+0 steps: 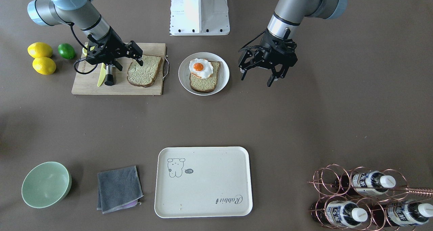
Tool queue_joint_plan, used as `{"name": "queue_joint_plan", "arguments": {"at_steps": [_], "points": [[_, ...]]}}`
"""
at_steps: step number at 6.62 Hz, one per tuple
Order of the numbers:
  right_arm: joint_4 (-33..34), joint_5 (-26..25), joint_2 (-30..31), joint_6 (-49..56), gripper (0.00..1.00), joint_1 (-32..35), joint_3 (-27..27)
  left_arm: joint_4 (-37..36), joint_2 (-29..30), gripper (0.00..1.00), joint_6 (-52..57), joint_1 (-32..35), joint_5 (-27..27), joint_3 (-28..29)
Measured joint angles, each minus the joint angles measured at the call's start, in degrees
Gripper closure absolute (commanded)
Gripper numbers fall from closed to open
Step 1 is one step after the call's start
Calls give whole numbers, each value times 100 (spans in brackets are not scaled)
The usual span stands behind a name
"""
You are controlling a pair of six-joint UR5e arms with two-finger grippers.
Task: Make sandwich and place on tray
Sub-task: 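Grasp the bread slice on the wooden cutting board with the right gripper, then lift the bread and lay it onto the egg-topped slice on the plate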
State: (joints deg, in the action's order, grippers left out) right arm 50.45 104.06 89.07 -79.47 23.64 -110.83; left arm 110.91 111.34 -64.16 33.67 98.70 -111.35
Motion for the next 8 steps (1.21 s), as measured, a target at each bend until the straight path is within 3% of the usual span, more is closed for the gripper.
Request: {"name": "queue_joint_plan", "arguments": {"at_steps": [2,3,4,8], "points": [[0,-56,12,-23,37,-64,32,1,-6,3,0,5,-3,0],[0,-65,28,-22,52,-73,39,1,-7,3,0,7,-7,0],[0,-68,44,-19,100,-76,45,1,-6,3,0,7,-8,0],[-16,15,-82,-34,100,-15,-49,9,0,6,25,8,-9,7]]}}
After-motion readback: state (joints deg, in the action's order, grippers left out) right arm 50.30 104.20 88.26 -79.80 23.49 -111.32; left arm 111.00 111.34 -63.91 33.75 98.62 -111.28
